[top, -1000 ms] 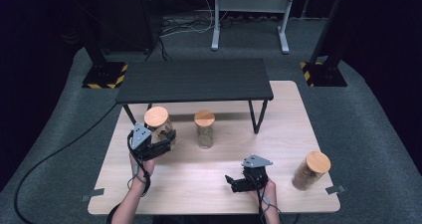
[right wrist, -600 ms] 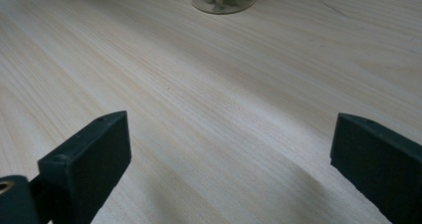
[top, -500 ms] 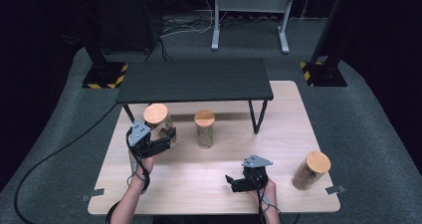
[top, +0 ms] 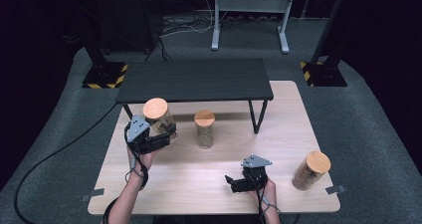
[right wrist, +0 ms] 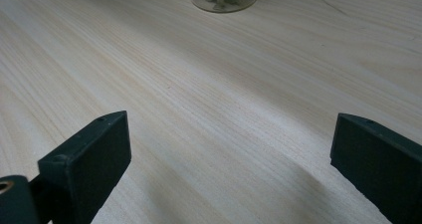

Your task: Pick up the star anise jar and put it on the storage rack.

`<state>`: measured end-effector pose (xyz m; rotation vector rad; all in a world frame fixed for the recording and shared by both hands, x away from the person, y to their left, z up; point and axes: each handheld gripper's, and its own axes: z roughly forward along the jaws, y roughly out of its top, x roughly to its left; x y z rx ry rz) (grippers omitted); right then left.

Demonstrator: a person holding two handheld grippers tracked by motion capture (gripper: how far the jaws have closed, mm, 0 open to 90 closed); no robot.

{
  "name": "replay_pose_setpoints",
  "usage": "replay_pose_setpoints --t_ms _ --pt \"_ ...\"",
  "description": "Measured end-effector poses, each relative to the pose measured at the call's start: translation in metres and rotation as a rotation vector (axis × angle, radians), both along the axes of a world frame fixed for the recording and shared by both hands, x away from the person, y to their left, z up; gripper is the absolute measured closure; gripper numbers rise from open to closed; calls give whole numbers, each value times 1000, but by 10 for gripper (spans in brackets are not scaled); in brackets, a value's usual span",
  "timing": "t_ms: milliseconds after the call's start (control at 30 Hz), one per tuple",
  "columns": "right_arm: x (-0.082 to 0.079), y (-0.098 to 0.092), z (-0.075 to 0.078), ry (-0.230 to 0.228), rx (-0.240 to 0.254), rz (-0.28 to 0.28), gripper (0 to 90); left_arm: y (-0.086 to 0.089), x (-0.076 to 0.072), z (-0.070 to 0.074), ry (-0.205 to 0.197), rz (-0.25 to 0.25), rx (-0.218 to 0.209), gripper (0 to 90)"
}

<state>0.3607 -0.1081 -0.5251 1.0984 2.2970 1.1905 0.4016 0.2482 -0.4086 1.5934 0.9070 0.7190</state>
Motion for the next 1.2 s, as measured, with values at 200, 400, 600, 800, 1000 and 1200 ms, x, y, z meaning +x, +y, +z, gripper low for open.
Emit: replay_pose_setpoints --t_ms 200,400,600,800,1000,1200 --pt "0 0 0 -1 2 -3 18 2 3 6 12 -15 -10 248" --pt "0 0 0 4 2 1 18 4 5 11 15 -24 -8 248" --pt "0 0 0 0 2 -3 18 5 8 13 28 -34 -29 248" --pt "0 0 0 3 1 -1 18 6 9 18 26 -40 -34 248" --pt "0 0 0 1 4 -2 18 7 10 22 26 -43 -29 248" --pt "0 0 0 1 0 -2 18 6 11 26 30 -53 -23 248"
